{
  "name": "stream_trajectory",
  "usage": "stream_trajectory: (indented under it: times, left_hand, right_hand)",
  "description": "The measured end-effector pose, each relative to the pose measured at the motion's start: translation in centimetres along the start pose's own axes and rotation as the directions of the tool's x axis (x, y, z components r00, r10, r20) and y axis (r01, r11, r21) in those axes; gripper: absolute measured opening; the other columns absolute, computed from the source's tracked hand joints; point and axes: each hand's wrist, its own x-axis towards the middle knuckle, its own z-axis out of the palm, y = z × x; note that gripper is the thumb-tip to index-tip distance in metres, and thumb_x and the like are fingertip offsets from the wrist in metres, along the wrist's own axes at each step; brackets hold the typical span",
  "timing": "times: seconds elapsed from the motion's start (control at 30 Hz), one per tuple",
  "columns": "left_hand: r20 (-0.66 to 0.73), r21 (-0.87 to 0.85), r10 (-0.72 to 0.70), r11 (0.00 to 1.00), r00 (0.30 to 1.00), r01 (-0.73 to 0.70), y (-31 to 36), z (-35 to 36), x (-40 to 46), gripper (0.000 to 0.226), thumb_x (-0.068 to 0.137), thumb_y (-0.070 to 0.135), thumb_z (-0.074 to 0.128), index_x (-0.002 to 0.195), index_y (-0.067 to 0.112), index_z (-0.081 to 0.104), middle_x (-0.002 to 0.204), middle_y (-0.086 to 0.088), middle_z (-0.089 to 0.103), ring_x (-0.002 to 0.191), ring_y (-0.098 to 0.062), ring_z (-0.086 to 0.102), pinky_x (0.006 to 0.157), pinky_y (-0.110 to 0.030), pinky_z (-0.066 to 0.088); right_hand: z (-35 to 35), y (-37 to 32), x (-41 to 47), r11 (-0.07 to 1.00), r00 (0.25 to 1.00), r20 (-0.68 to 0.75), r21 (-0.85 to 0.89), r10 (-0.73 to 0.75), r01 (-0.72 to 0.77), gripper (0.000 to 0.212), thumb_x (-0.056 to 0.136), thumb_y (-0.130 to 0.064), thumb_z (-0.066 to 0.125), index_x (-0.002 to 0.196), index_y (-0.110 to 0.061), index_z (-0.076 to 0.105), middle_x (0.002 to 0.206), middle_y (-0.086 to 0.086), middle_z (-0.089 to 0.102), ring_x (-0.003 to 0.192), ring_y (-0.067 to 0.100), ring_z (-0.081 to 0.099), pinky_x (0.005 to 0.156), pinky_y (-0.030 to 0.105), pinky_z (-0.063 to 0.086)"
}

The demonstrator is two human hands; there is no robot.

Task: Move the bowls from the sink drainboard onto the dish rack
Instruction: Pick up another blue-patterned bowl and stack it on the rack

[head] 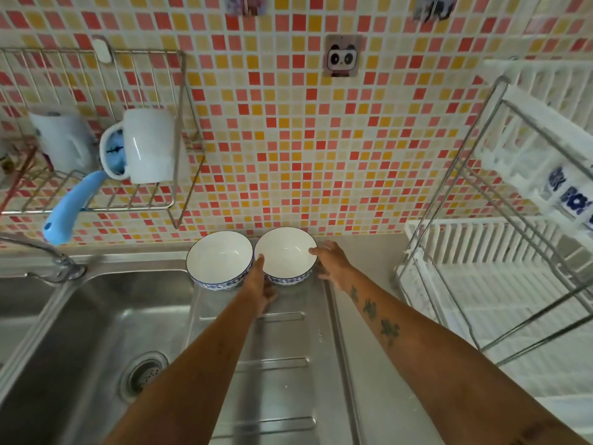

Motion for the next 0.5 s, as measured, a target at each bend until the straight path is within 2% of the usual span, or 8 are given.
stream_trajectory:
  times: [0.1, 0.23, 0.5]
  left_hand:
    - [-0.013, -0.018, 0.007, 1.000, 1.000, -0.007, 0.1, 0.2, 0.8, 0.060, 0.095, 0.048, 0.053, 0.143, 0.015, 0.041, 0.117, -0.012, 0.054, 0.100, -0.029, 0.049, 0.104, -0.047, 0.039]
    - [-0.041, 0.003, -0.005, 1.000, 0.999, 0.005, 0.2, 0.5, 1.8, 0.061, 0.095, 0.047, 0.053, 0.145, 0.016, 0.038, 0.141, -0.015, 0.049, 0.112, -0.030, 0.048, 0.109, -0.051, 0.039]
    - [-0.065, 0.053, 0.006, 0.999, 0.998, -0.003, 0.0, 0.6, 2.2, 0.049, 0.100, 0.032, 0.049, 0.146, 0.018, 0.036, 0.147, -0.013, 0.045, 0.131, -0.032, 0.046, 0.104, -0.053, 0.043]
  right_hand:
    - [0.3, 0.2, 0.8, 1.000, 1.000, 0.003, 0.016, 0.008, -0.008, 0.059, 0.090, -0.018, 0.059, 0.144, -0.019, 0.033, 0.150, 0.006, 0.037, 0.130, 0.031, 0.043, 0.102, 0.053, 0.044]
    - [0.7, 0.8, 1.6, 0.999, 0.999, 0.037, 0.008, 0.036, -0.036, 0.053, 0.091, -0.013, 0.057, 0.140, -0.021, 0.037, 0.147, 0.007, 0.040, 0.129, 0.032, 0.043, 0.101, 0.055, 0.044]
    - [0.8, 1.7, 2.7, 0.994, 0.994, 0.074, 0.069, 0.078, -0.083, 0.055, 0.089, 0.000, 0.053, 0.138, -0.024, 0.043, 0.146, 0.006, 0.041, 0.129, 0.035, 0.042, 0.095, 0.060, 0.048]
